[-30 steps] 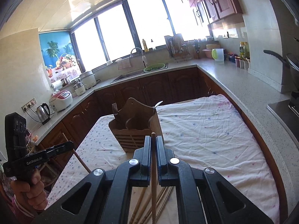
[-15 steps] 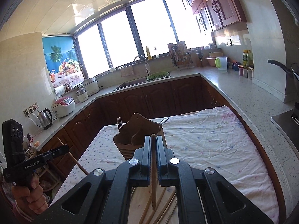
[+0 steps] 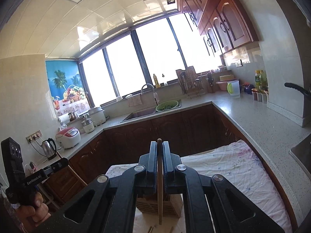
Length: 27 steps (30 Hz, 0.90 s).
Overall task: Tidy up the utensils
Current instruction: 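Carry both chopsticks upright over the holder and open both tools to drop them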
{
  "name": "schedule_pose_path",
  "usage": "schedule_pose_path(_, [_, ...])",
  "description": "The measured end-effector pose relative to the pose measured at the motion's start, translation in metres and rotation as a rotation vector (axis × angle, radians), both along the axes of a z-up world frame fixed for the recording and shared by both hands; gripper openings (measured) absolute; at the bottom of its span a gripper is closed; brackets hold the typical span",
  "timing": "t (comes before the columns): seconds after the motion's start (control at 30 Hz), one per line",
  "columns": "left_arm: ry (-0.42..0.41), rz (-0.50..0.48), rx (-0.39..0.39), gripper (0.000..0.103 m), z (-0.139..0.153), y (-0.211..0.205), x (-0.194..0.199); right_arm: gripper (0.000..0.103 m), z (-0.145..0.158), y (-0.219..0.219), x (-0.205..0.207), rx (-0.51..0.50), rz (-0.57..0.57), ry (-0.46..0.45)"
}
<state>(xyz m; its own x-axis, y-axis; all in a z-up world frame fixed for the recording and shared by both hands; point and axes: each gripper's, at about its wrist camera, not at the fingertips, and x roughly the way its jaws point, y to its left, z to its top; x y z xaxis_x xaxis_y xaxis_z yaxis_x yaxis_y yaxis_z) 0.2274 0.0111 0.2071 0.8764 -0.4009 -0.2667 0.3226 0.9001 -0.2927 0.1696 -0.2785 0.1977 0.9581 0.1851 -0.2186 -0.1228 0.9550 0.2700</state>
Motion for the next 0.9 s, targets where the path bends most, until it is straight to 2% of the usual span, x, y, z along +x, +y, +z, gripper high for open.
schedule_pose_path(0.17, [-0.023,0.048,-0.009,0.005,-0.001,-0.006,0.039,0.005,-0.002,-0.002,0.041,0.050,-0.033,-0.009])
schedule_pose_path(0.37, [0.014,0.079,-0.026,0.005,-0.043,-0.013,0.071,0.005,-0.039,0.007,0.071,0.050,-0.048,0.014])
schedule_pose_path(0.53, [0.066,0.091,-0.004,0.005,-0.080,-0.023,0.079,0.005,-0.073,0.006,0.082,0.059,-0.058,0.045])
schedule_pose_path(0.7, [0.121,0.078,0.028,0.005,-0.105,-0.035,0.084,0.005,-0.098,0.004,0.090,0.051,-0.058,0.096])
schedule_pose_path(0.9, [0.112,0.078,0.060,0.006,-0.106,-0.041,0.082,0.005,-0.103,0.006,0.090,0.028,-0.053,0.122])
